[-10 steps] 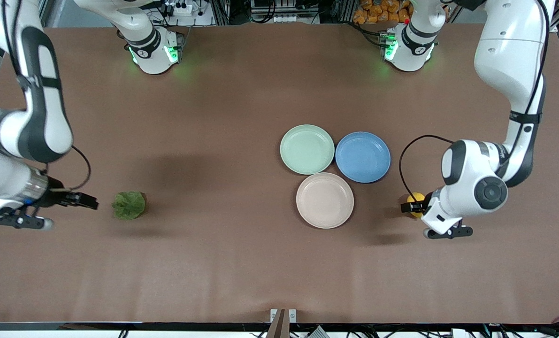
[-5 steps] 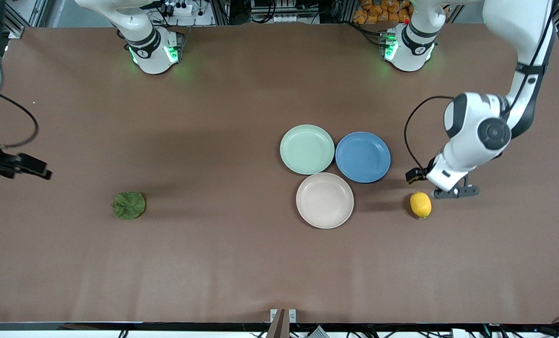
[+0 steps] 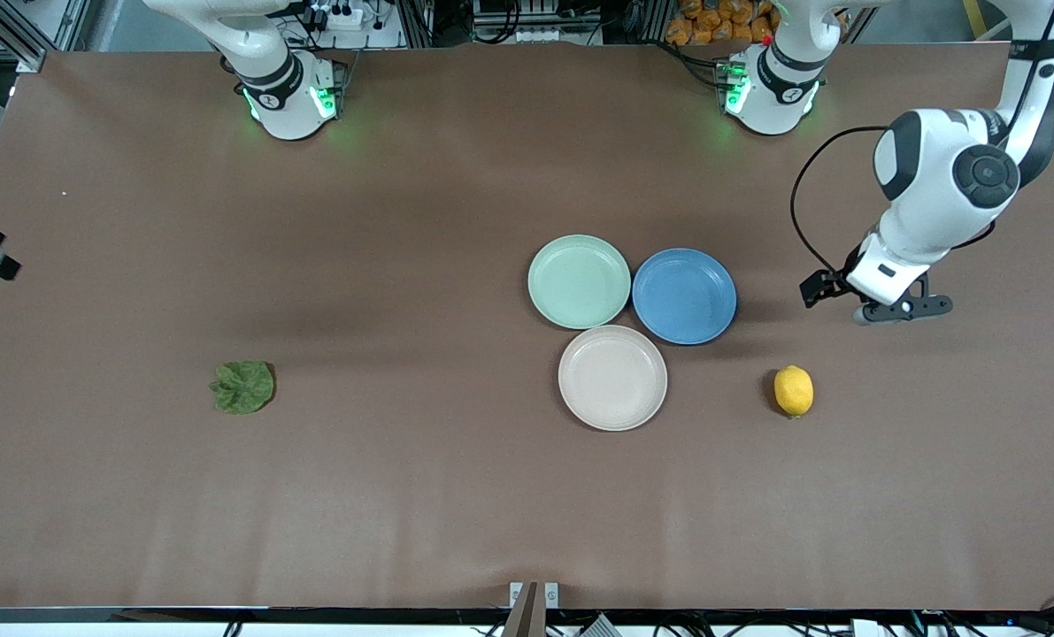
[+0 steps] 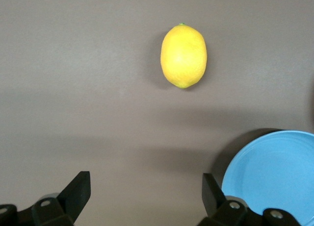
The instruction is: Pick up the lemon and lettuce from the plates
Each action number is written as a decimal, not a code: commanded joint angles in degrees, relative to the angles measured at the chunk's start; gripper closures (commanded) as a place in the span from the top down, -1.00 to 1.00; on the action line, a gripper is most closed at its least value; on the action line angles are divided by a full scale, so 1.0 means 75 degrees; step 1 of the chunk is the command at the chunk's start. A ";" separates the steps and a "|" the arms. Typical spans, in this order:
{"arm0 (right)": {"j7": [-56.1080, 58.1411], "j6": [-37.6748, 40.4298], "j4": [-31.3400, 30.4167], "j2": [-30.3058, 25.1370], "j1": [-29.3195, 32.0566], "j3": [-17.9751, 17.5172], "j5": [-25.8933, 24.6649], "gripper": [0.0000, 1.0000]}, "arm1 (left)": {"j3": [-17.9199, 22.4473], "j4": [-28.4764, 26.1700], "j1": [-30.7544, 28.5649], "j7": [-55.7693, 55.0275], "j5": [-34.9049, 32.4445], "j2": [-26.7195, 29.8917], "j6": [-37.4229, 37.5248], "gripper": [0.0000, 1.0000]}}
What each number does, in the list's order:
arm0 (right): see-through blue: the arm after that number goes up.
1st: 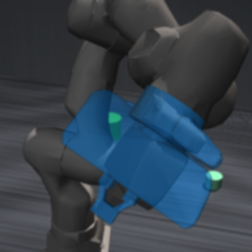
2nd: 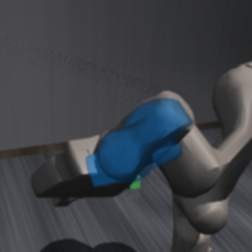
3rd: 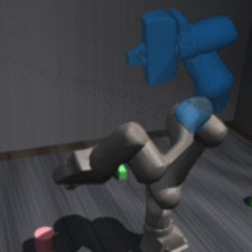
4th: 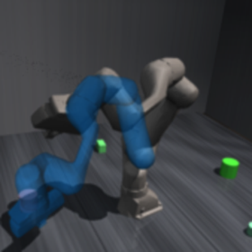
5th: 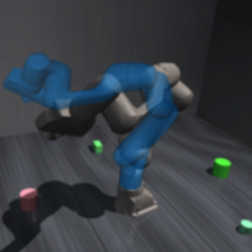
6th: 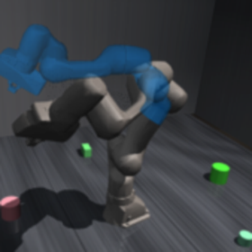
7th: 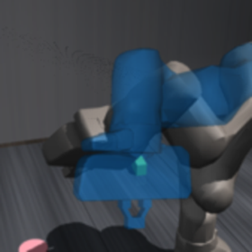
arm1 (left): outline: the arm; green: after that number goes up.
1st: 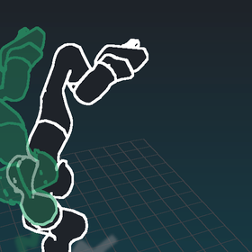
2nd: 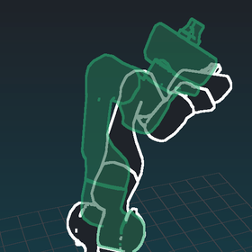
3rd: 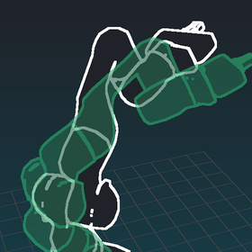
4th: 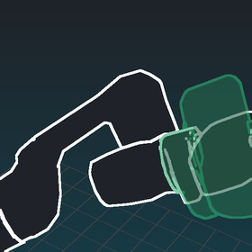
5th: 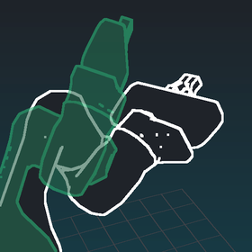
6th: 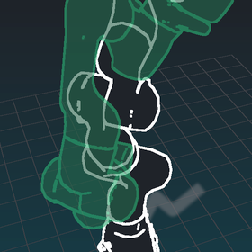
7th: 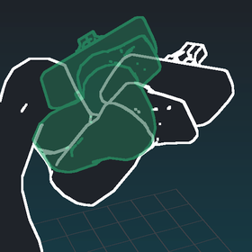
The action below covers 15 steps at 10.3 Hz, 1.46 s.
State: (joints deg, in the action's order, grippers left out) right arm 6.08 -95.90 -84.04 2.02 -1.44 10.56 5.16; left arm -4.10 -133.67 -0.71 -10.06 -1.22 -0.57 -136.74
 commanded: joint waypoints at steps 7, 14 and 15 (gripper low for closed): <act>-0.0038 0.1386 -0.0545 -0.0128 -0.0265 -0.0342 -0.0664 1.00 | -0.0121 0.4055 -0.0023 0.0415 -0.0084 0.0101 0.3797 1.00; -0.0061 0.0237 -0.1204 -0.0445 -0.0207 -0.0588 -0.0664 1.00 | -0.0227 0.6104 0.0012 0.1081 0.0034 0.0088 0.6020 1.00; -0.0061 0.0189 -0.1204 -0.0468 -0.0114 -0.0658 -0.0652 1.00 | -0.0262 0.6104 0.0012 0.1083 0.0068 0.0088 0.6044 1.00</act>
State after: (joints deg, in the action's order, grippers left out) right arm 6.02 -93.19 -91.09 0.50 -3.39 7.00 1.13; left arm -5.70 -89.89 -0.39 -3.63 -1.14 1.24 -93.21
